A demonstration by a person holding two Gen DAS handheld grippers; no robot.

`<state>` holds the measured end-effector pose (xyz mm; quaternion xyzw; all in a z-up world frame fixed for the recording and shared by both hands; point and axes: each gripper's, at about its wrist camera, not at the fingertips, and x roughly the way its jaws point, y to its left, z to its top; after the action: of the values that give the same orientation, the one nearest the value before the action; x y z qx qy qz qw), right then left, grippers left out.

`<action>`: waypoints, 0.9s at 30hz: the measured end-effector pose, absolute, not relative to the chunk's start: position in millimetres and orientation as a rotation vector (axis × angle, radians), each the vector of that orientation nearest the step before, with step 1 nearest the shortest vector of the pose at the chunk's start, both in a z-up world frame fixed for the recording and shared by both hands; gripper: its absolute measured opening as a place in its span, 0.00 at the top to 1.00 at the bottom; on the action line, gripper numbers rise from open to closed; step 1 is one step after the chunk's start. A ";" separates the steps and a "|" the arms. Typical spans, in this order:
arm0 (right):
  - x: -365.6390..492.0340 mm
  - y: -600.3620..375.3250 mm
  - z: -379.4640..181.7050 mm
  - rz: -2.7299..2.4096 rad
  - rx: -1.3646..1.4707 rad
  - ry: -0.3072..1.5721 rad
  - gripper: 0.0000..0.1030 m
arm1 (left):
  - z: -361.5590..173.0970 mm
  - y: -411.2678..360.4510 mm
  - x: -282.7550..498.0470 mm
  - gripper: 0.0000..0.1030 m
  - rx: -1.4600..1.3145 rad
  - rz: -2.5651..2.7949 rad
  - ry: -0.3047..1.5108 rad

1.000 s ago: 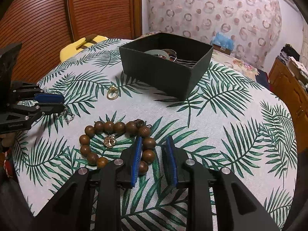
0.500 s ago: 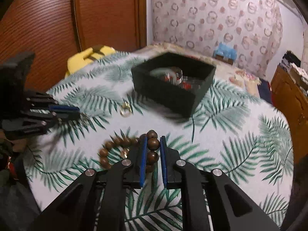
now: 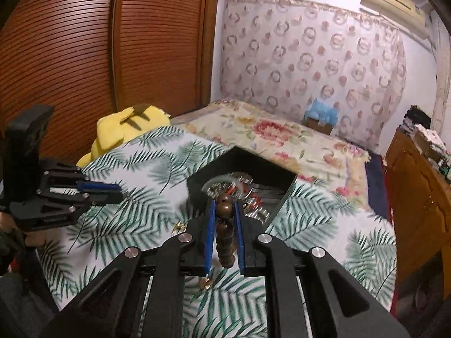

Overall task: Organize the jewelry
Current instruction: 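Lower the bead bracelet and green-stone chain into the black box and release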

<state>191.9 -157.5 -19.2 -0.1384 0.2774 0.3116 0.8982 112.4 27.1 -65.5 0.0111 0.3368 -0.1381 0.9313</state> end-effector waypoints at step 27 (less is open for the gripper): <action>283.8 -155.4 -42.6 0.581 -0.165 0.679 0.84 | -15.8 -0.6 198.8 0.93 0.031 -0.295 0.614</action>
<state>283.8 -155.4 -42.6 -0.0796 0.3278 0.2804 0.8987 198.8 -0.6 -15.8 0.0152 0.3011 -0.1445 0.9425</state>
